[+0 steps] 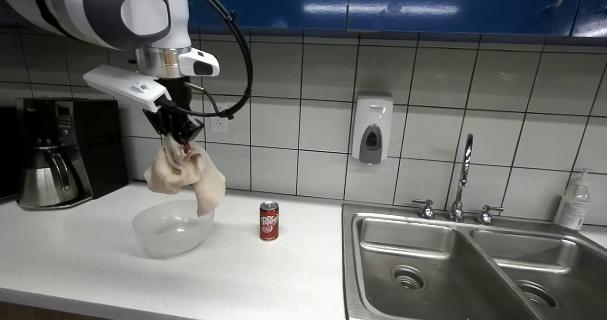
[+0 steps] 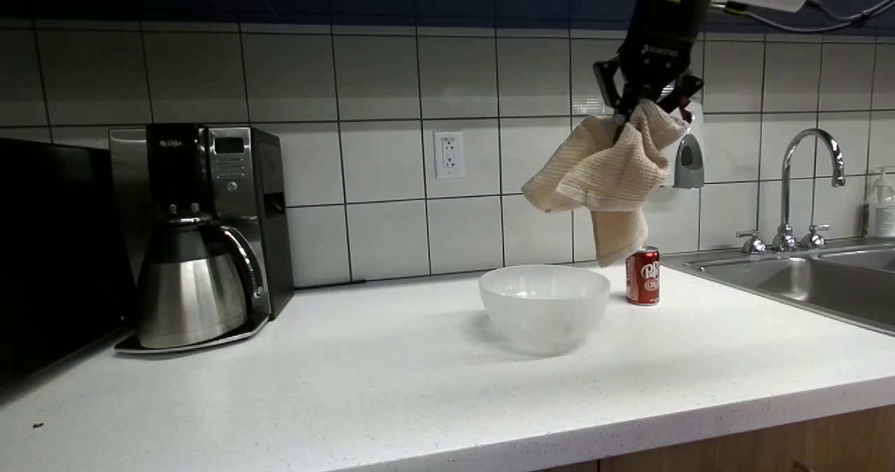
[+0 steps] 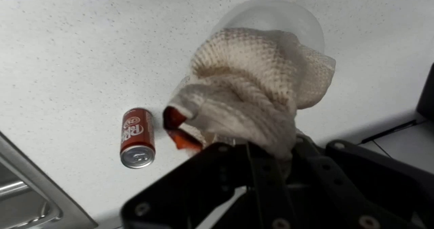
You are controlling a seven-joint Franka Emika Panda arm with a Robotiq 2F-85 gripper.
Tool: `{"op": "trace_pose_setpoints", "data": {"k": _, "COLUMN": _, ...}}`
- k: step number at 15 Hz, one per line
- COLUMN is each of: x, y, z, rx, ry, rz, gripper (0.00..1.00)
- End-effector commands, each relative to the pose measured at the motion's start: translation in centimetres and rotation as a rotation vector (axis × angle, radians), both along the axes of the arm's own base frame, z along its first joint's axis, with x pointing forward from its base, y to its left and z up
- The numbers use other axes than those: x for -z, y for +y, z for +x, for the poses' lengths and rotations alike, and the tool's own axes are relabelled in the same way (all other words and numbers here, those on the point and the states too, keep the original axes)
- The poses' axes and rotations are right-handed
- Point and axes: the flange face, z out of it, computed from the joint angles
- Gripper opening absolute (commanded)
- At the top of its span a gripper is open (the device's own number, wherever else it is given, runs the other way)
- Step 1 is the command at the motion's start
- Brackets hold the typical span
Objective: Remove the towel from the bowl
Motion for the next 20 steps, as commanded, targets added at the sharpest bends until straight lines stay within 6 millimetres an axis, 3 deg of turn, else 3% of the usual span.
{"op": "trace_pose_setpoints", "data": {"k": 1, "x": 0.4, "y": -3.0, "z": -3.2, "rx": 0.069, "ry": 0.047, "rz": -0.020, "gripper": 0.02}}
{"op": "trace_pose_setpoints", "data": {"k": 8, "x": 5.2, "y": -10.0, "z": -5.3, "rx": 0.202, "ry": 0.135, "rz": -0.085, "gripper": 0.02}}
{"op": "trace_pose_setpoints", "data": {"k": 12, "x": 7.7, "y": -12.8, "z": -4.8, "rx": 0.274, "ry": 0.160, "rz": -0.081, "gripper": 0.02}}
{"op": "trace_pose_setpoints", "data": {"k": 20, "x": 13.9, "y": -14.2, "z": -2.3, "rx": 0.359, "ry": 0.151, "rz": -0.112, "gripper": 0.02}}
